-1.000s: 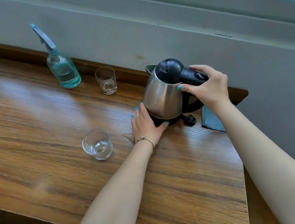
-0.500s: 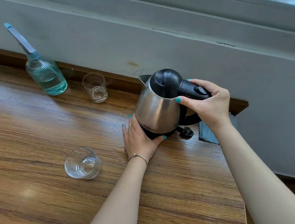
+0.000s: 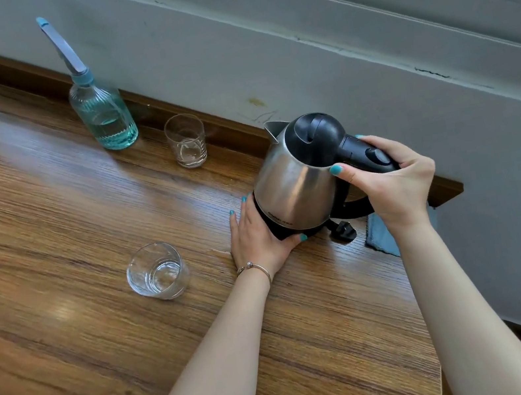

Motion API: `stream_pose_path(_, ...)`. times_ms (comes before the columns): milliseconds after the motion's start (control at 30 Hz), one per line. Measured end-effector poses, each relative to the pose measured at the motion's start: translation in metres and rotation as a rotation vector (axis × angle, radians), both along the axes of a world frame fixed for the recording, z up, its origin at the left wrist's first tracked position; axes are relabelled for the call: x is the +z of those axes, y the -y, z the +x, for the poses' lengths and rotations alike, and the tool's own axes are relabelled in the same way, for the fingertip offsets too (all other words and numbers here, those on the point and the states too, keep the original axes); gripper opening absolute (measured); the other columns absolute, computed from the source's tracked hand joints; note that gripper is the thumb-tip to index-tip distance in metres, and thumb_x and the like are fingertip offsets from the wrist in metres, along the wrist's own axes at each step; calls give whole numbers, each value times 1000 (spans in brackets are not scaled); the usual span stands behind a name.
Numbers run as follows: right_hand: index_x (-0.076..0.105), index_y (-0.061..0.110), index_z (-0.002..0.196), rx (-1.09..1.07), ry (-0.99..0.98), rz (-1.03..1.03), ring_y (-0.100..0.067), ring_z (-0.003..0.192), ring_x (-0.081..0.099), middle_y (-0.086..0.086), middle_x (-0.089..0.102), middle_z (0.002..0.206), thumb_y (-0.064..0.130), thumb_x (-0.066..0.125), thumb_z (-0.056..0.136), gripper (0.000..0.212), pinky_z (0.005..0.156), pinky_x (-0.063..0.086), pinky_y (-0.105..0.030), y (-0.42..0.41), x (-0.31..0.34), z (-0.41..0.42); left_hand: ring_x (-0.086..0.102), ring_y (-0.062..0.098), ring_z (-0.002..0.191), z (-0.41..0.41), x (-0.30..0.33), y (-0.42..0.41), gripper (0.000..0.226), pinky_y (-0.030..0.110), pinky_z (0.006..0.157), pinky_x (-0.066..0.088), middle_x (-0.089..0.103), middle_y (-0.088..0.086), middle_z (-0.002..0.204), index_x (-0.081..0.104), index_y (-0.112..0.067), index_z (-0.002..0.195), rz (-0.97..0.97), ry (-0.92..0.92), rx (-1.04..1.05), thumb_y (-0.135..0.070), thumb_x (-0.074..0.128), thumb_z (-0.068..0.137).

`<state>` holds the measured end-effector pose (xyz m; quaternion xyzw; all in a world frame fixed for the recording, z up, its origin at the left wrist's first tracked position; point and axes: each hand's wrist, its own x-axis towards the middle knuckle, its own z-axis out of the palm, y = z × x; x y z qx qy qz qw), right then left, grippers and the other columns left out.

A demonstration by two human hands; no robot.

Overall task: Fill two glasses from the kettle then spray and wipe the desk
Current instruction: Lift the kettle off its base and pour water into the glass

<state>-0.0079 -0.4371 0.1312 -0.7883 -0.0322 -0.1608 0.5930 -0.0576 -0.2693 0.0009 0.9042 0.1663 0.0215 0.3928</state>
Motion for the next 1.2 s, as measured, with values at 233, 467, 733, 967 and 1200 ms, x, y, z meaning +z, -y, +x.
stream_pose_path(233, 72, 40, 91, 12, 30, -7, 0, 86, 71, 22, 74, 87, 37, 93, 52, 44, 75, 53, -12, -3, 9, -1, 19, 18, 148, -2, -2, 2, 127, 29, 119, -5, 31, 7, 158, 17, -14, 150, 9, -23, 4, -64, 85, 55)
stream_pose_path(467, 75, 31, 92, -36, 38, 1, 0, 82, 71, 19, 75, 86, 31, 94, 53, 44, 74, 53, -13, 8, 17, -17, 8, 17, 151, -3, 2, -2, 132, 36, 121, -3, 21, 7, 162, 12, -11, 153, 94, -63, -48, -69, 81, 56)
stream_pose_path(733, 74, 36, 93, -127, 74, -31, 2, 81, 70, 23, 74, 87, 47, 92, 53, 46, 76, 54, -14, 28, 23, -64, -13, 10, 149, -59, 14, -2, 138, 26, 113, -21, -11, 2, 164, -18, -13, 152, 118, -78, -178, -76, 68, 65)
stream_pose_path(967, 74, 35, 98, -92, 70, -99, -1, 83, 70, 20, 73, 90, 51, 90, 56, 48, 74, 54, -12, 25, 31, -116, -17, 4, 147, -142, 10, -35, 114, 30, 119, -16, -9, -8, 163, -13, -20, 154, 220, -89, -298, -75, 52, 79)
stream_pose_path(1200, 71, 48, 93, -48, 28, -93, 2, 85, 70, 26, 71, 90, 48, 89, 56, 40, 74, 53, -9, -7, 27, -177, -11, 5, 148, -203, 10, -94, 91, 29, 119, -14, -3, -7, 164, 0, -19, 157, 358, -91, -369, -69, 37, 91)
